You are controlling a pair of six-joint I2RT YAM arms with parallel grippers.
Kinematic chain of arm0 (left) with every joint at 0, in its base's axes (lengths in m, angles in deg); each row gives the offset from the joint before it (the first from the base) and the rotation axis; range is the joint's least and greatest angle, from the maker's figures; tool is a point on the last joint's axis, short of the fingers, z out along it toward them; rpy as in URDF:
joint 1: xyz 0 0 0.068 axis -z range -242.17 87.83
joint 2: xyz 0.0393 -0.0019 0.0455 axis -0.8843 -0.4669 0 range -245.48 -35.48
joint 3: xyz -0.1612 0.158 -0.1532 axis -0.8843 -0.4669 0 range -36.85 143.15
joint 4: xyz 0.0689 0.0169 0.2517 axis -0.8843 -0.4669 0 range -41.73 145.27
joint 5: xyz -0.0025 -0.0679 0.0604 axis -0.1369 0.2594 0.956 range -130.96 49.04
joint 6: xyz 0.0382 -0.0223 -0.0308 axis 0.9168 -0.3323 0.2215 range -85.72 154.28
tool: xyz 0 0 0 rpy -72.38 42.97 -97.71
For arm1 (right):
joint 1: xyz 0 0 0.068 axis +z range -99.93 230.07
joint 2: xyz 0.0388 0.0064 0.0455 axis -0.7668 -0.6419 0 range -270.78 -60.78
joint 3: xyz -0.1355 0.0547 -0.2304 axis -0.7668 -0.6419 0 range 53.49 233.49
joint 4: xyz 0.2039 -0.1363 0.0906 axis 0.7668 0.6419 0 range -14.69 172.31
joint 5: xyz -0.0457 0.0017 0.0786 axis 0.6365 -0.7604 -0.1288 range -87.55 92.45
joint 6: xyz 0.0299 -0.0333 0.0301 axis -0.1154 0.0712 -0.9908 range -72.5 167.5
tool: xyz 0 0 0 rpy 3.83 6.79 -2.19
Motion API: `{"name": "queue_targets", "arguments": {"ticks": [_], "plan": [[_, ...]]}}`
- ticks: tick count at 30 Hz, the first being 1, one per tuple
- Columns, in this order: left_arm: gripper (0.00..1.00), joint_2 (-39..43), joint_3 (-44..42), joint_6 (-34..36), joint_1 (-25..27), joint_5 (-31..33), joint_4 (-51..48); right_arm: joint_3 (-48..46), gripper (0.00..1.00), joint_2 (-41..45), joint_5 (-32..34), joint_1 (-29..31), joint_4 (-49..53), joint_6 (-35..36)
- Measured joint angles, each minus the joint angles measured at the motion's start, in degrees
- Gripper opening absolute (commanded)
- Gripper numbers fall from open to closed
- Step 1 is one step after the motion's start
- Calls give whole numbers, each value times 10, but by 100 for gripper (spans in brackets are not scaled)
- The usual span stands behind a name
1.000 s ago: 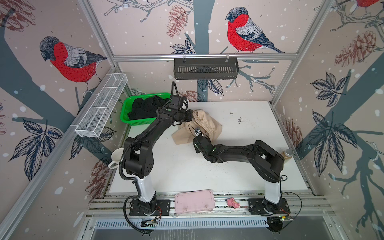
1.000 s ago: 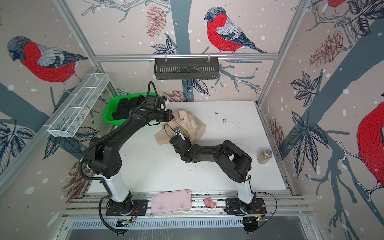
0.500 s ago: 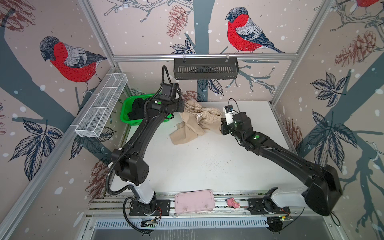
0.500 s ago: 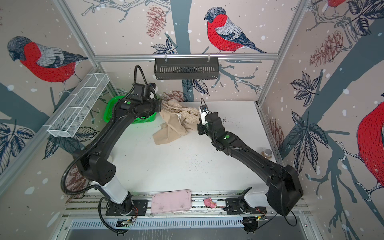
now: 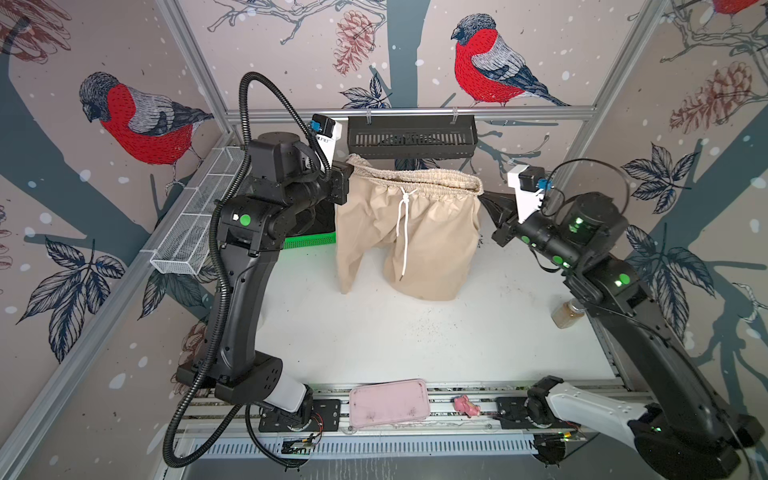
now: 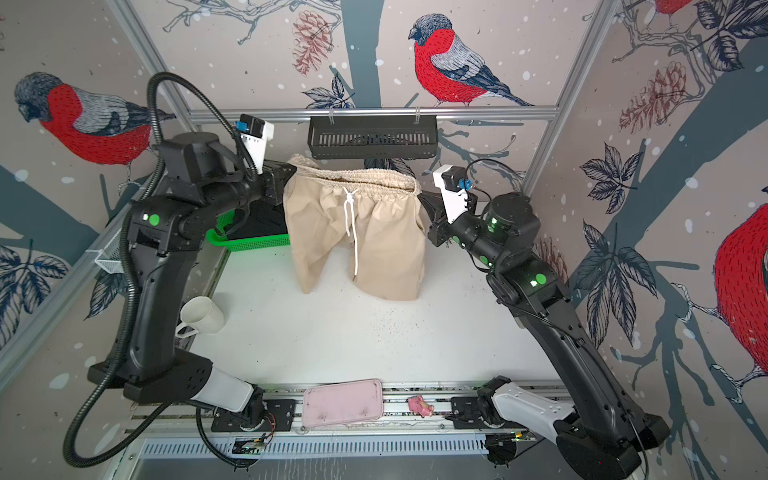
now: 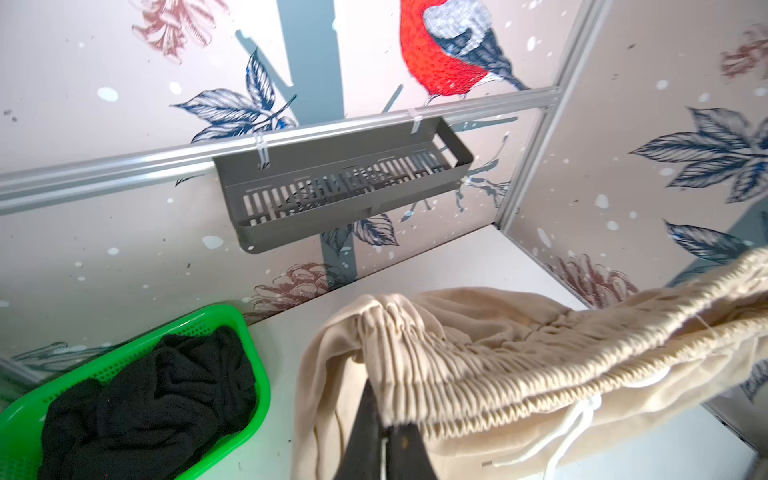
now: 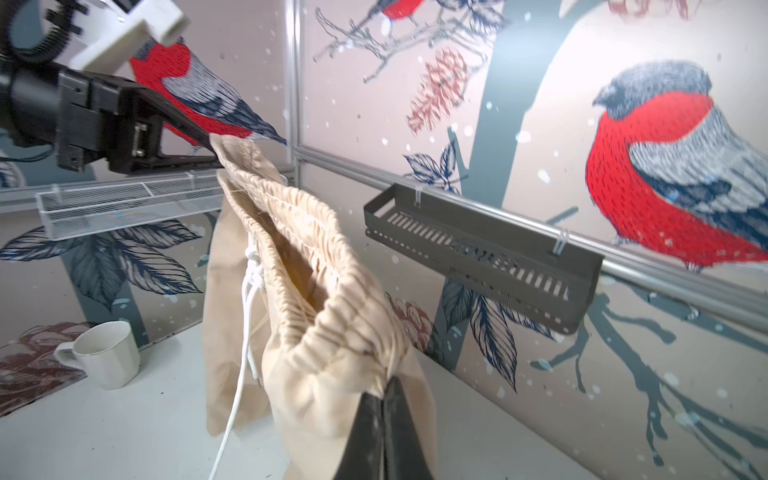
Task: Fold and stack the shorts
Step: 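Lift the shorts by the waistband with both grippers, spreading them apart, then lower the shorts flat onto the table and release both grippers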
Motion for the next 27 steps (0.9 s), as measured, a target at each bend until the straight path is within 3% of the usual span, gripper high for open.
{"name": "queue_targets", "arguments": {"ticks": [8,17,21,27], "plan": [[0,74,30,9,0,-27,-66,101,1,29,-100,0,104,13],[0,162,-84,-39,0,-38,-71,92,1,66,-111,2,162,2],[0,153,-144,-68,0,-2,-46,29,1,70,-73,2,146,-21],[0,14,-200,-91,0,44,9,-63,0,17,54,-32,75,-36]]}}
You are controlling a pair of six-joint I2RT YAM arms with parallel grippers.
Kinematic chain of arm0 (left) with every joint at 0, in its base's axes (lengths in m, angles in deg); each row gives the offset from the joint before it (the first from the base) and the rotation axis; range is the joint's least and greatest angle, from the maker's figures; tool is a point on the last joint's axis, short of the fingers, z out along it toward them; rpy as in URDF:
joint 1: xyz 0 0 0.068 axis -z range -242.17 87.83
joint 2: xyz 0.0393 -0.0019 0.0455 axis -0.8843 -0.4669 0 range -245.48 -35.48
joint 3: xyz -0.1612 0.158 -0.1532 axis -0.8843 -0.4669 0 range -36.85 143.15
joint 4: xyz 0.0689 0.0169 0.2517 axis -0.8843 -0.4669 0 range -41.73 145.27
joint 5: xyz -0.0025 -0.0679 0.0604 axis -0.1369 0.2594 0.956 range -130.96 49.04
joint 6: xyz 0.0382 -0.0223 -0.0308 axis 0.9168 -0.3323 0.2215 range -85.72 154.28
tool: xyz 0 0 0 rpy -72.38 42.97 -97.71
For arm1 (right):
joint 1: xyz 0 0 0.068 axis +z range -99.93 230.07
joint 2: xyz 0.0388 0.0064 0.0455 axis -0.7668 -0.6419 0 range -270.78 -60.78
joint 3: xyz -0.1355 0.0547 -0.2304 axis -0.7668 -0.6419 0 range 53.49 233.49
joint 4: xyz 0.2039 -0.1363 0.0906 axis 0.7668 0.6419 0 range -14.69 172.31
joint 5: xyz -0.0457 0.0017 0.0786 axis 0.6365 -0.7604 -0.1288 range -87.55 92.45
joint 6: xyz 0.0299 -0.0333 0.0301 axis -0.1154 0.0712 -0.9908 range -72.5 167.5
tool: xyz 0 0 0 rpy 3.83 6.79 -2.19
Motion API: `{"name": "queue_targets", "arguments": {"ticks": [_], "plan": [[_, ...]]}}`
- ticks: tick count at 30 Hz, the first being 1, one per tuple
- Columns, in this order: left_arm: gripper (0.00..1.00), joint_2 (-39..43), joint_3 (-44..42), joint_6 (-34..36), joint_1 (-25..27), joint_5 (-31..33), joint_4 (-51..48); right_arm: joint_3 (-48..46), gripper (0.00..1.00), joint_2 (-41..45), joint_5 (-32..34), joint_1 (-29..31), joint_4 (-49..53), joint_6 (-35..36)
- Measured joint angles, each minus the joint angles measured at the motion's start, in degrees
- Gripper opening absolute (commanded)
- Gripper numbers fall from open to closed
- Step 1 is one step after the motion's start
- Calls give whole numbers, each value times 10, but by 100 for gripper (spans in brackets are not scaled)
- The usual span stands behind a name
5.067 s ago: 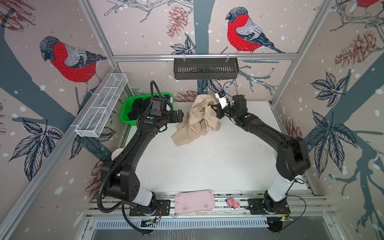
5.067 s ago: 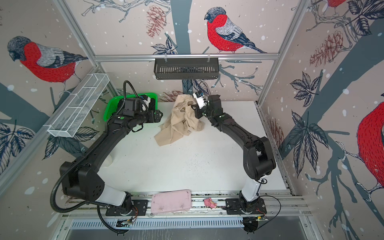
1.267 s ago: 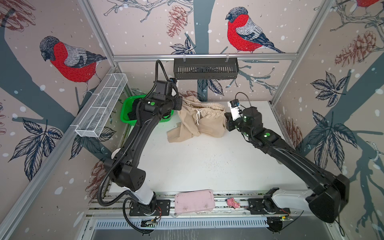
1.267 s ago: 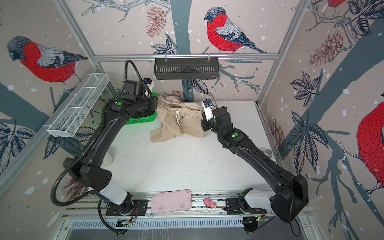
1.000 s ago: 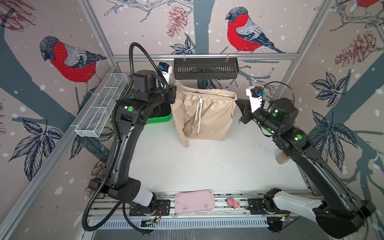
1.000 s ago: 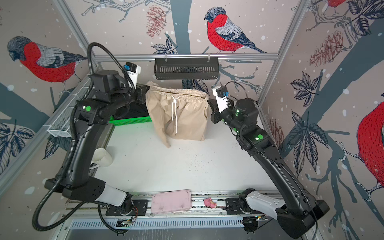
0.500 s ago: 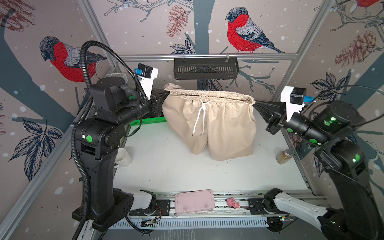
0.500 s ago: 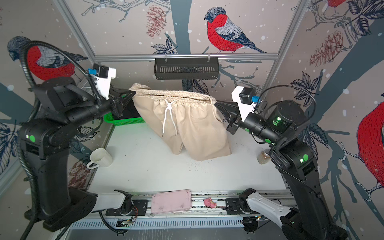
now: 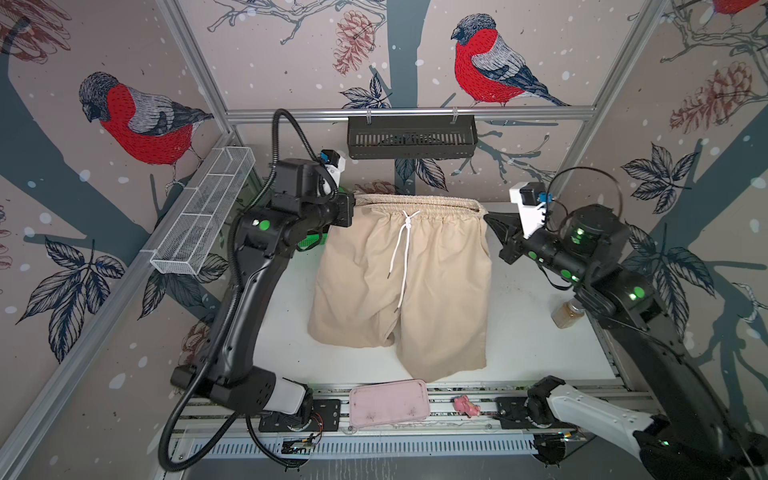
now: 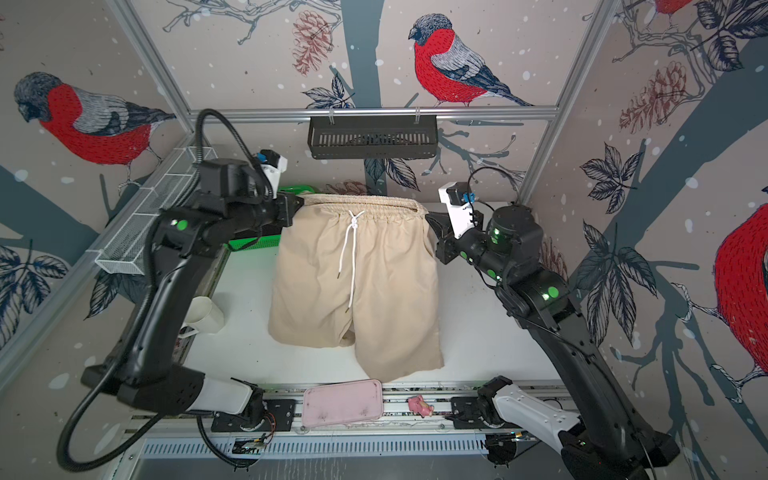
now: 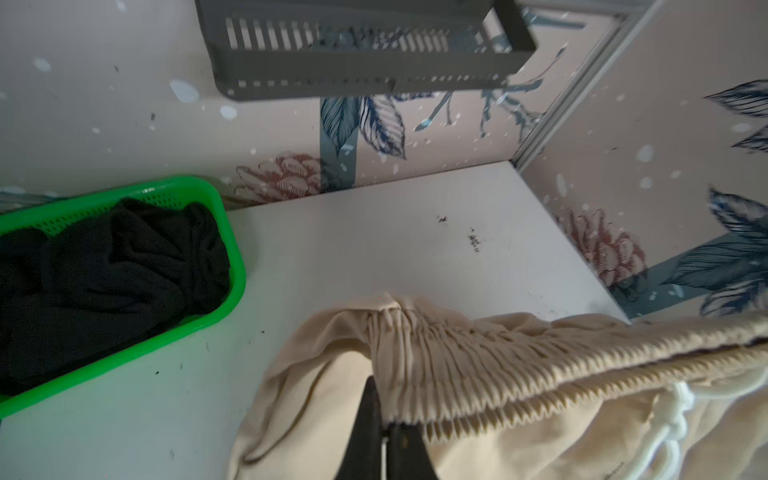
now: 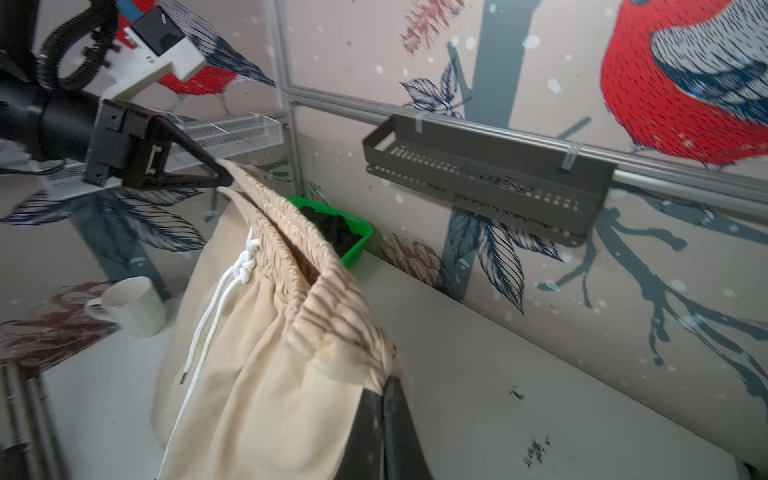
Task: Fold and stack the shorts
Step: 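Lower the shorts flat onto the table and release both grippers, then move both grippers to the leg hems nearest the robot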
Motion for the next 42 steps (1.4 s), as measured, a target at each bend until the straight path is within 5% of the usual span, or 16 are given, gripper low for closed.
{"name": "queue_targets", "arguments": {"ticks": [7,14,18,20,23,28,34,42], "plan": [[0,-193,75,6,1,24,85,-95,0,-163,-53,-172,-167,-15],[0,-408,249,10,-1,33,110,-22,0,-405,-115,-219,-270,-26],[0,-471,276,10,-5,35,123,38,1,-511,-137,-223,-303,-32],[45,-486,272,10,-9,38,136,78,6,-562,-149,-223,-321,-43],[96,-495,265,11,-19,49,162,136,44,-627,-155,-221,-337,-61],[99,-491,265,6,-29,51,172,249,68,-703,-155,-219,-335,-78],[99,-387,148,-17,-19,-20,172,252,72,-646,-118,-220,-261,-120],[99,-157,-227,-16,52,-21,169,-149,78,-318,-36,-175,-175,-157]]}}
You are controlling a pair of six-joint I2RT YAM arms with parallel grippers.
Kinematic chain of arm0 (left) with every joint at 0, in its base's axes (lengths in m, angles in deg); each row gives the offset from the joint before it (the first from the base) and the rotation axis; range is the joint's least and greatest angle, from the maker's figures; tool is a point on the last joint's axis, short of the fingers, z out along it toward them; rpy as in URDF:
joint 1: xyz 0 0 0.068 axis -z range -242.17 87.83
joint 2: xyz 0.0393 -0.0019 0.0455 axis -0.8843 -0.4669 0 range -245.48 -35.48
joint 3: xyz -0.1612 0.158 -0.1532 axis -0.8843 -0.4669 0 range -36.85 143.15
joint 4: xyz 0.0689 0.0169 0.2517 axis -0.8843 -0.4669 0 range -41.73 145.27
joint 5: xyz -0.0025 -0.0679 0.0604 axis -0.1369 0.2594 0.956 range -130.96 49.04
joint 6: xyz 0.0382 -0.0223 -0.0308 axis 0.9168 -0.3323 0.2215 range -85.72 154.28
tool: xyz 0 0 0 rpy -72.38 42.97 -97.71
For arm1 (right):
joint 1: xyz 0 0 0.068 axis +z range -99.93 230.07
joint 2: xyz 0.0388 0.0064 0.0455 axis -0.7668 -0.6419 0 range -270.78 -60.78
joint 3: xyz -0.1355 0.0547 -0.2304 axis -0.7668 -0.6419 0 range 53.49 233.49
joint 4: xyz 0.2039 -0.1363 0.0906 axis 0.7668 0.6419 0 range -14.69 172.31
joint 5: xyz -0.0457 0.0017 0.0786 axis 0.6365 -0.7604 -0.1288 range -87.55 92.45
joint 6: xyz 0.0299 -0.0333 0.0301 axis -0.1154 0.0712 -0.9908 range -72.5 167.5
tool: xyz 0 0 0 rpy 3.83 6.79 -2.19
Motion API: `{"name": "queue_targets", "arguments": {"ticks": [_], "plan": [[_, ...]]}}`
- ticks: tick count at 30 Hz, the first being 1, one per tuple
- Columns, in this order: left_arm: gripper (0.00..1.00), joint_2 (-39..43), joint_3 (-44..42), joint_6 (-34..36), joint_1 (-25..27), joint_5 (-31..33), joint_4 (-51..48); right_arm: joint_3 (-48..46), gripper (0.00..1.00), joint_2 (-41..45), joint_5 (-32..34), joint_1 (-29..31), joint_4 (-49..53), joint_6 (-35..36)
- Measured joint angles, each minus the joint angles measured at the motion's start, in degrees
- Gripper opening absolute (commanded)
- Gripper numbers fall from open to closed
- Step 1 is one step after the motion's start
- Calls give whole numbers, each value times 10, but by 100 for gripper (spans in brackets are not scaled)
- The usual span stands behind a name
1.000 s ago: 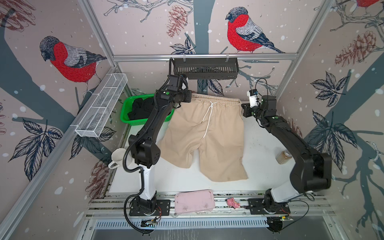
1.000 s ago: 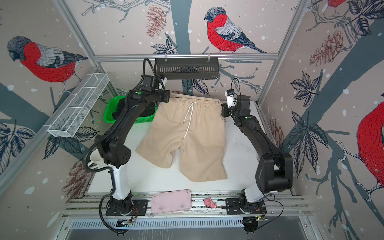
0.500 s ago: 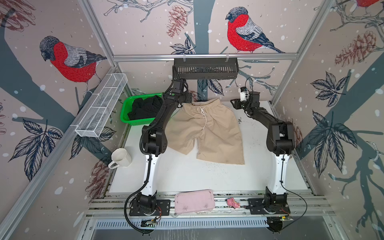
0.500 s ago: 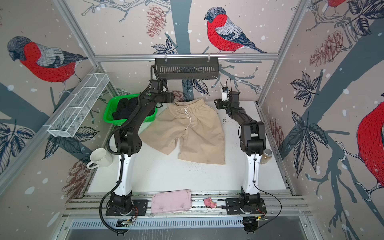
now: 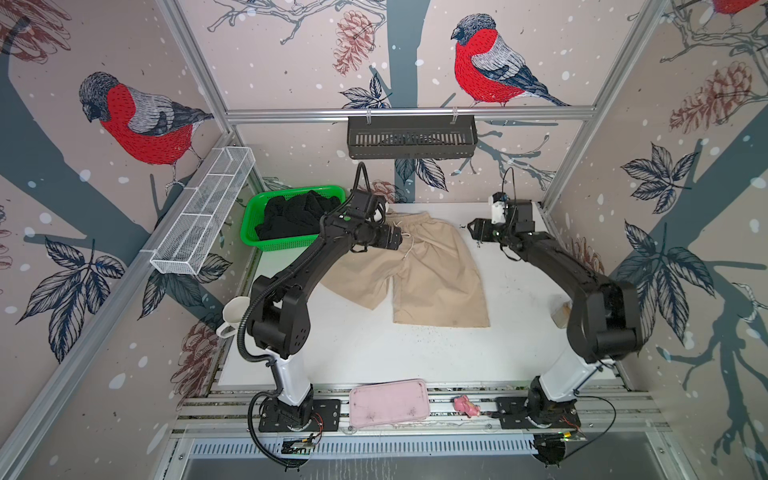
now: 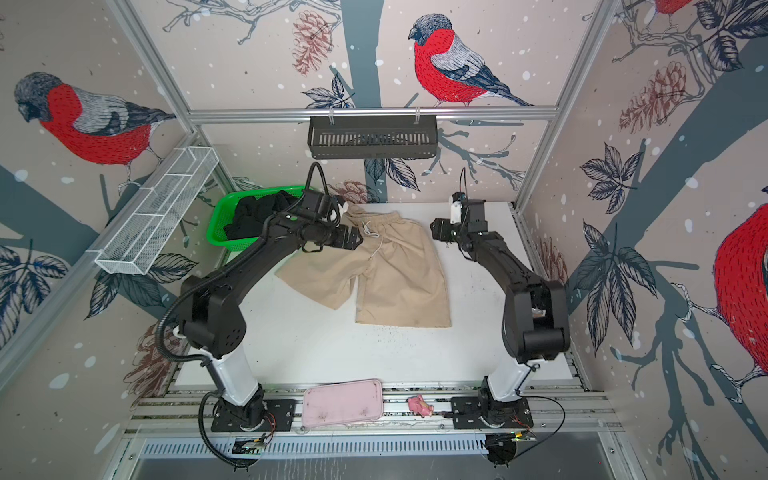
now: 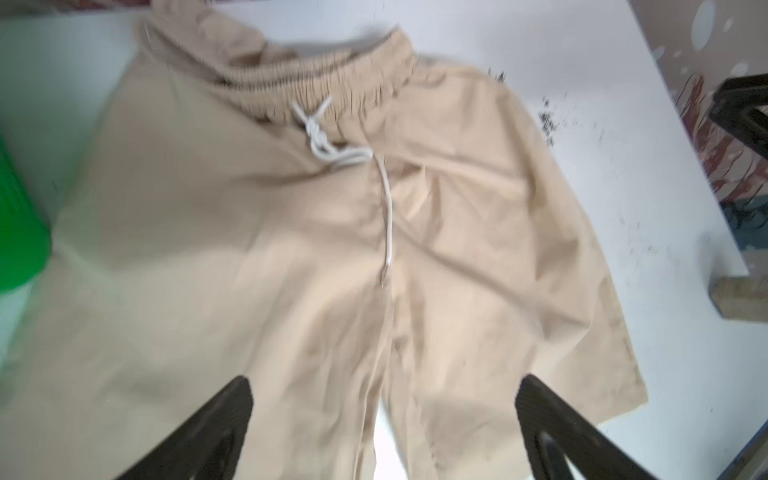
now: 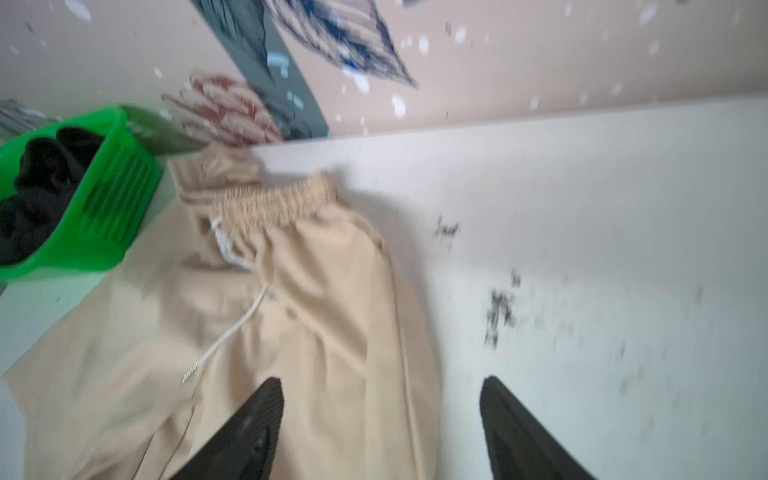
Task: Fold and stack the shorts
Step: 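Move both grippers to the leg hems nearest the robot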
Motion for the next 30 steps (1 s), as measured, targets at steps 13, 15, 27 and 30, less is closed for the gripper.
{"name": "queue_targets", "arguments": {"ticks": [13,15,27,30], "plan": [[99,99,-322,-24,52,27,34,-337,71,220,86,106,67,-161],[98,99,-335,-29,60,30,47,-349,64,216,86,111,57,-173],[0,60,-358,-40,66,88,109,-393,2,210,90,88,28,-190],[0,57,-356,-47,67,78,116,-396,1,216,87,71,27,-188]]}}
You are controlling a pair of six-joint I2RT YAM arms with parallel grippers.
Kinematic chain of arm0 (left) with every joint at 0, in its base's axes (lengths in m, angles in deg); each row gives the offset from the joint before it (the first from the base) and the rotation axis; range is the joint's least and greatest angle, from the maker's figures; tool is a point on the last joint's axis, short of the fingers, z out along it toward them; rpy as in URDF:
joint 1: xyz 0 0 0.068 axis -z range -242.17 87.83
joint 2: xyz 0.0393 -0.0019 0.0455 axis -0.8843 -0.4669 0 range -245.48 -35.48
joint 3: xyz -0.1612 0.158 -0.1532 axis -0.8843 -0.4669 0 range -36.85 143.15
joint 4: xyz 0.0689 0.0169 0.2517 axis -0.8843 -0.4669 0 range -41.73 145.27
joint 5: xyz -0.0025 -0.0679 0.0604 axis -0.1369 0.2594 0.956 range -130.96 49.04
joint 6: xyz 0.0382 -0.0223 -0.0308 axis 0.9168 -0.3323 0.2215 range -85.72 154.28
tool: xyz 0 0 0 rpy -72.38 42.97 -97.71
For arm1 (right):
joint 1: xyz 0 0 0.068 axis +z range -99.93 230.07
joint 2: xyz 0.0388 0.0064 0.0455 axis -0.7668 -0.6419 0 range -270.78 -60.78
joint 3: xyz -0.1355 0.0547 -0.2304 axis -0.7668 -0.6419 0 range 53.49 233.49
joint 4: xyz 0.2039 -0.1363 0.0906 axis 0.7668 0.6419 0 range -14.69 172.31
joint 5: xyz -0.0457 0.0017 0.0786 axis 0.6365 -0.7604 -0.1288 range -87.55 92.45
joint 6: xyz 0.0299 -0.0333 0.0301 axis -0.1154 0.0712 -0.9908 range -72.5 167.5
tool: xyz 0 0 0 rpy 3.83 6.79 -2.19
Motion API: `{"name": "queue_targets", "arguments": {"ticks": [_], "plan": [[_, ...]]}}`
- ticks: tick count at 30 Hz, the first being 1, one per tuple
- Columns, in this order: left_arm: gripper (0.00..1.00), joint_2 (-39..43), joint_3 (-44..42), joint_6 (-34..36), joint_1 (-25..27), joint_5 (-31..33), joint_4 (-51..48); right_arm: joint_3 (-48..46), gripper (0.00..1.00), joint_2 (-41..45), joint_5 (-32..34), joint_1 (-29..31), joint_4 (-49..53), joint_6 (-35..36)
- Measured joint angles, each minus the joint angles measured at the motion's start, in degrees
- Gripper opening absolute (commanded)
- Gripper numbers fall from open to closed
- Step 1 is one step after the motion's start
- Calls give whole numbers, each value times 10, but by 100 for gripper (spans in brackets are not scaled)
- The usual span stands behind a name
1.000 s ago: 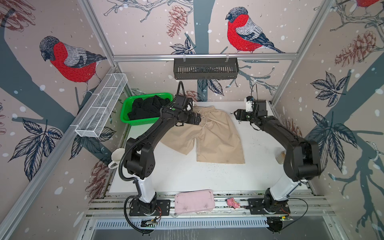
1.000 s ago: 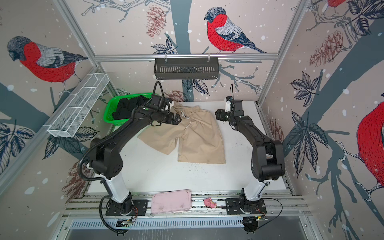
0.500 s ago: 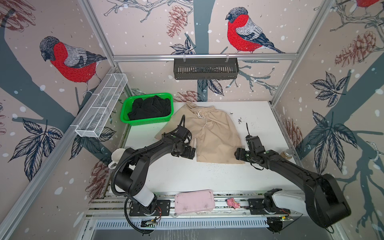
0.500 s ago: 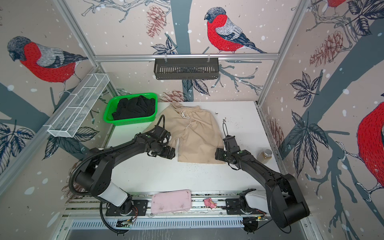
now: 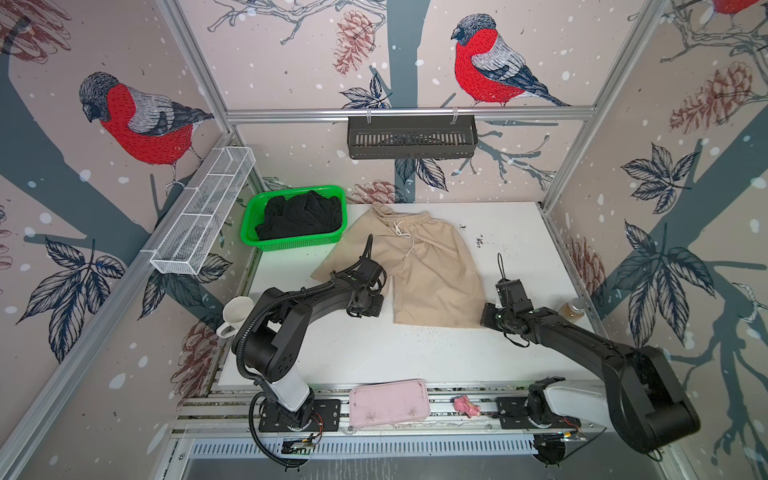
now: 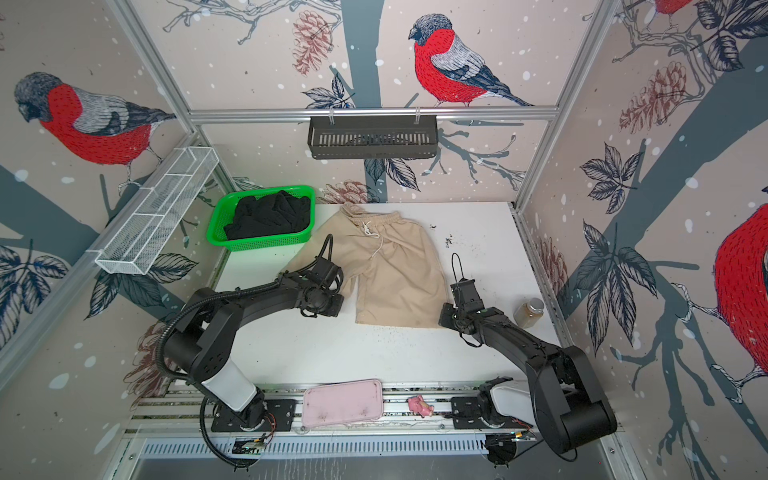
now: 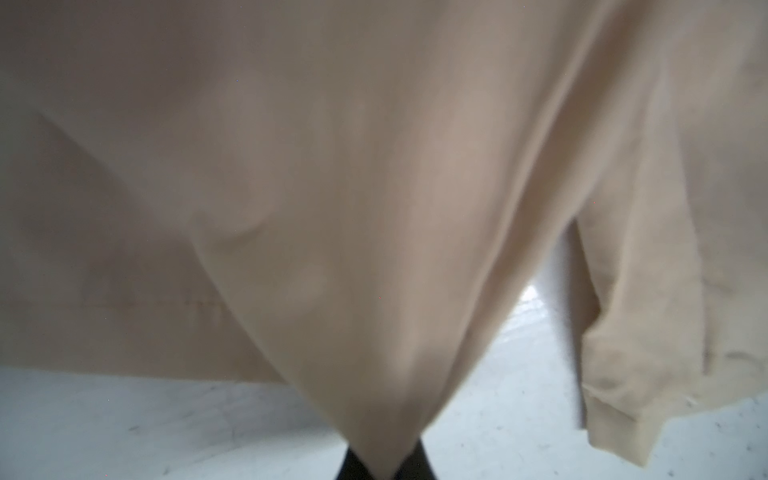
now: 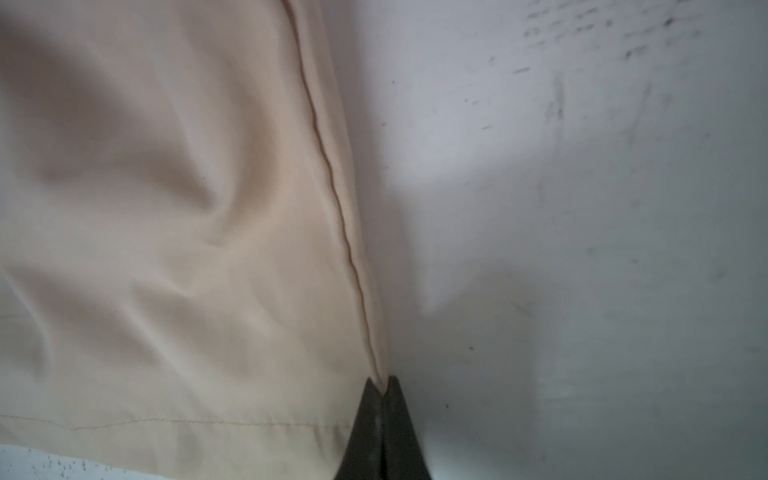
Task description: Fold and stack the shorts
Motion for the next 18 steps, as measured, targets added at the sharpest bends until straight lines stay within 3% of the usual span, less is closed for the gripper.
{"name": "queue_targets", "arguments": {"ticks": [3,6,7,8,9,10,11,13,15,18], "plan": [[0,0,2,-17,13,-30,0,0,1,3,-3,-40,1,0],[0,4,8,-47,61,-71,0,16,1,11,-7,-81,10,4],[0,5,12,-61,84,-84,1,24,3,13,-10,-94,11,7],[0,5,17,-76,106,-93,3,32,15,13,-10,-105,13,16],[4,5,23,-93,132,-105,6,41,20,12,-10,-116,16,21],[32,5,28,-111,156,-117,8,51,23,10,-10,-124,19,30],[55,5,32,-124,171,-126,9,60,28,7,-9,-129,23,37],[71,12,37,-149,187,-135,5,81,32,5,-14,-130,35,54],[97,24,55,-165,185,-121,-24,99,41,8,-16,-132,45,66],[97,41,110,-165,157,-91,-76,129,55,15,-16,-122,62,82]]}}
